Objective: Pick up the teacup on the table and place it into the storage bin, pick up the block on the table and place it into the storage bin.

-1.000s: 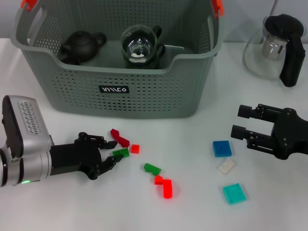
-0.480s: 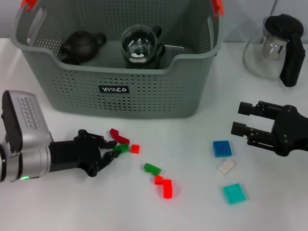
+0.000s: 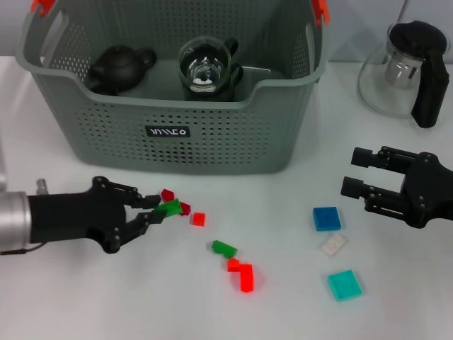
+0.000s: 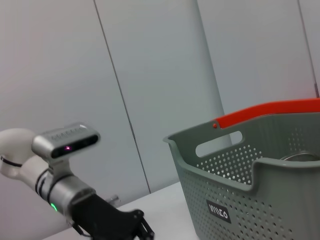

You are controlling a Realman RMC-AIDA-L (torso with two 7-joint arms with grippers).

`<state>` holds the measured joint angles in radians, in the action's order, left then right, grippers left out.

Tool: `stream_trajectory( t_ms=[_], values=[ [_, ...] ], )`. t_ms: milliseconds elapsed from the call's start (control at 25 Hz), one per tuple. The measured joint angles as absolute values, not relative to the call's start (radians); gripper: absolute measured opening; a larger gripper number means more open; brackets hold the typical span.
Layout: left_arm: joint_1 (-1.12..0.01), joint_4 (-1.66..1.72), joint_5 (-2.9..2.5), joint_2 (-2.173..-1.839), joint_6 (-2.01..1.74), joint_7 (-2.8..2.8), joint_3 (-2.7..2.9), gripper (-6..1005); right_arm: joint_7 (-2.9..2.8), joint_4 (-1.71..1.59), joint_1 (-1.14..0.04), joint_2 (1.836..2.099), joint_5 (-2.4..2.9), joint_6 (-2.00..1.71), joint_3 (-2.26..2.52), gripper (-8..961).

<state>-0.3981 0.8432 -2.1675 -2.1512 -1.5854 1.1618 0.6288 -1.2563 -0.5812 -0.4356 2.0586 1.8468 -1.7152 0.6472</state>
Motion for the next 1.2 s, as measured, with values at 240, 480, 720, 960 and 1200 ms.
stream_trajectory(
  t_ms=[240,480,720,960,1200],
  values=[
    [-0.423,0.903,-2.171,-2.127,-1.798,1.211,0.528,182,-1.256,-0.581,-0.435,2.059,1.847,-1.716,0.647,665],
    [-0.501,0.898,-2.097,-2.090,-1.960,1.255,0.398,182,-1.256,-0.581,-0.430,2.063,1.853,-1.717,0.653,666],
    [-0.585,0.905,-1.949,-2.063,-1.949,1.380,0.386,182,-1.256,-0.577,-0.421,2.065,1.877,-1.734,0.657,666],
    [-0.682,0.926,-1.940,-2.043,-1.801,1.501,0.442,181,-1.230,-0.579,-0.421,2.074,1.919,-1.804,0.657,665],
    [-0.738,0.952,-2.005,-2.034,-1.506,1.656,0.667,181,-1.201,-0.573,-0.421,2.075,1.920,-1.838,0.650,665]
  ],
)
